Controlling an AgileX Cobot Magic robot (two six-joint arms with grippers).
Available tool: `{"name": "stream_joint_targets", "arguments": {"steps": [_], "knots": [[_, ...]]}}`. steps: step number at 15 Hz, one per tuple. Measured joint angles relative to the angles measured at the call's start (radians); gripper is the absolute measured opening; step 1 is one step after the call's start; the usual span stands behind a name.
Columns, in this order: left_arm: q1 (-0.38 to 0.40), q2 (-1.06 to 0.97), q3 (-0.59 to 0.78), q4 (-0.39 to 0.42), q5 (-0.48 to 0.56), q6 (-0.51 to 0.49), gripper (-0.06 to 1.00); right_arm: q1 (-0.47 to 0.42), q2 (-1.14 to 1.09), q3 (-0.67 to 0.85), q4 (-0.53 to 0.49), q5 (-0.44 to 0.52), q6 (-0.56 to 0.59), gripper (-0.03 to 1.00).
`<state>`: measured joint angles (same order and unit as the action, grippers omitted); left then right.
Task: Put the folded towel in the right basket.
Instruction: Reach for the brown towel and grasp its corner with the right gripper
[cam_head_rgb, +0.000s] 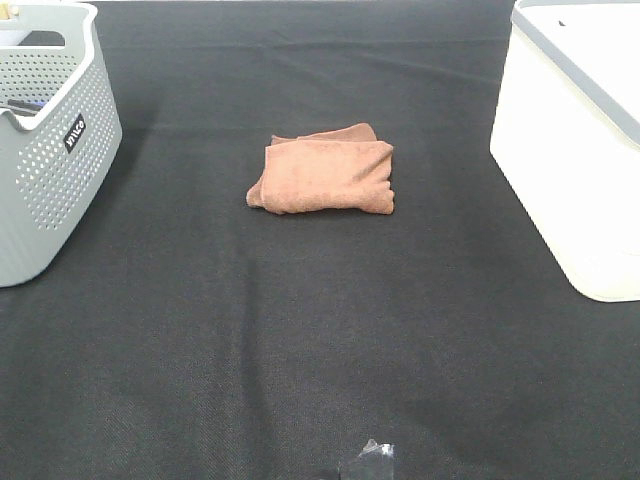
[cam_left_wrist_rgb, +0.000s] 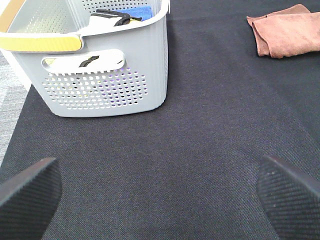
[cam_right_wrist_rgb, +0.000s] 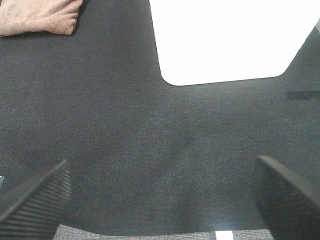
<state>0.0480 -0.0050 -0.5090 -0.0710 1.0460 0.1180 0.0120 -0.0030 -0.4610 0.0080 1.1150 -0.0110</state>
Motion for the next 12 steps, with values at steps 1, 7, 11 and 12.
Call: {"name": "stream_joint_targets", "arguments": {"steps": [1, 7, 11, 12], "knots": [[0.0, 0.0, 0.0, 0.0, 0.0, 0.0, 0.99, 0.0, 0.0, 0.0, 0.0, 0.0, 0.0, 0.94], [0.0, 0.0, 0.0, 0.0, 0.0, 0.0, 0.99, 0.0, 0.0, 0.0, 0.0, 0.0, 0.0, 0.94], [0.0, 0.0, 0.0, 0.0, 0.0, 0.0, 0.99, 0.0, 0.0, 0.0, 0.0, 0.0, 0.0, 0.94], [0.0, 0.0, 0.0, 0.0, 0.0, 0.0, 0.99, 0.0, 0.0, 0.0, 0.0, 0.0, 0.0, 0.94]]}}
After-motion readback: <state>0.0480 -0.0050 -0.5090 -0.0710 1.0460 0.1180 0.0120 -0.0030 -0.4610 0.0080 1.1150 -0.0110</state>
